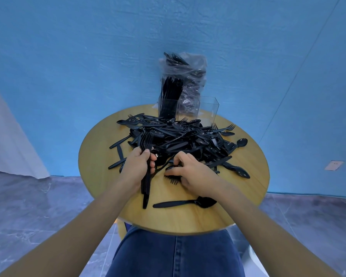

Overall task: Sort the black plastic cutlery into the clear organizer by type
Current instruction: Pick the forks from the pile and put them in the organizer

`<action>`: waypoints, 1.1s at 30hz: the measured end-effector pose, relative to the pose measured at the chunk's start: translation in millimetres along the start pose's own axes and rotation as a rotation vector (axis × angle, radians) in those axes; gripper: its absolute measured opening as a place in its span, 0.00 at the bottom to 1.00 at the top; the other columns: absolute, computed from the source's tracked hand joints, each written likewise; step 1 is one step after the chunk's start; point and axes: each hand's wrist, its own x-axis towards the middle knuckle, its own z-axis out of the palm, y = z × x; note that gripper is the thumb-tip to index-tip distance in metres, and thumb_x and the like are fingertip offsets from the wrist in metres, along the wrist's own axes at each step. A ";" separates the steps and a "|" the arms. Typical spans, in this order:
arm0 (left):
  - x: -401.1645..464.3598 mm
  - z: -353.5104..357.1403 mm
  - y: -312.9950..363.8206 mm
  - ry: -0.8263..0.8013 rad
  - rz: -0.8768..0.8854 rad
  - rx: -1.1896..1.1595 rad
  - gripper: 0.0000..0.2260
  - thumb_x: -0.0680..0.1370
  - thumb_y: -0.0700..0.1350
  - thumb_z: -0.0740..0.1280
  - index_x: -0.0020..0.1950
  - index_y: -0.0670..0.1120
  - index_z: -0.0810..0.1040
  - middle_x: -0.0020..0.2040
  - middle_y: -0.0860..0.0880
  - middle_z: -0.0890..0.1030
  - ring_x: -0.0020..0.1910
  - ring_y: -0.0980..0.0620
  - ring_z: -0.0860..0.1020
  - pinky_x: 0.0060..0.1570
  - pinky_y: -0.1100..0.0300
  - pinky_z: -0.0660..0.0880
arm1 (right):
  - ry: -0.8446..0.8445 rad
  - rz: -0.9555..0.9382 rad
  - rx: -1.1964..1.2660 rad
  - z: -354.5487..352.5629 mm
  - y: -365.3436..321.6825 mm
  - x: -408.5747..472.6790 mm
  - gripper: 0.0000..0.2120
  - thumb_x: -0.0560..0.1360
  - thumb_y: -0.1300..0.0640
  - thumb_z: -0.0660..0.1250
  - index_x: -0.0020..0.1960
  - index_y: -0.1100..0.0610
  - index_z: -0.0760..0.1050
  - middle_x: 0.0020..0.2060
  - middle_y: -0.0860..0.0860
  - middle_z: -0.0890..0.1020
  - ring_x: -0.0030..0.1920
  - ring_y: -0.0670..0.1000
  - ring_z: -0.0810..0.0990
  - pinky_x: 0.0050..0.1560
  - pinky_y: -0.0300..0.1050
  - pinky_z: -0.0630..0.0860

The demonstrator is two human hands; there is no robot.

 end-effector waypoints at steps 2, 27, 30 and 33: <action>1.2 -0.5 -0.1 0.003 0.000 0.003 0.11 0.83 0.41 0.53 0.60 0.39 0.72 0.38 0.48 0.73 0.32 0.55 0.69 0.29 0.65 0.71 | 0.044 -0.026 -0.021 1.1 1.3 2.0 0.19 0.79 0.61 0.57 0.67 0.47 0.72 0.60 0.53 0.65 0.60 0.52 0.64 0.51 0.50 0.74; 13.2 -5.0 5.4 0.037 0.093 0.034 0.09 0.83 0.41 0.53 0.48 0.42 0.71 0.38 0.48 0.74 0.34 0.55 0.72 0.35 0.62 0.72 | 0.562 -0.034 0.323 -10.5 -3.5 36.2 0.08 0.74 0.63 0.67 0.52 0.61 0.80 0.45 0.48 0.74 0.43 0.42 0.72 0.43 0.34 0.70; 14.0 0.3 10.8 0.042 0.157 0.040 0.09 0.83 0.41 0.53 0.48 0.43 0.71 0.40 0.47 0.75 0.37 0.54 0.74 0.38 0.63 0.75 | 0.695 0.054 0.537 -37.3 -8.1 40.8 0.05 0.75 0.62 0.67 0.48 0.60 0.81 0.39 0.46 0.75 0.38 0.37 0.72 0.40 0.27 0.67; 10.7 7.0 17.9 0.041 0.249 0.062 0.09 0.83 0.42 0.53 0.48 0.42 0.71 0.42 0.47 0.76 0.43 0.54 0.77 0.42 0.63 0.77 | 0.771 0.212 0.753 -58.3 -7.0 44.8 0.05 0.76 0.59 0.66 0.43 0.58 0.80 0.33 0.47 0.77 0.33 0.42 0.73 0.37 0.35 0.70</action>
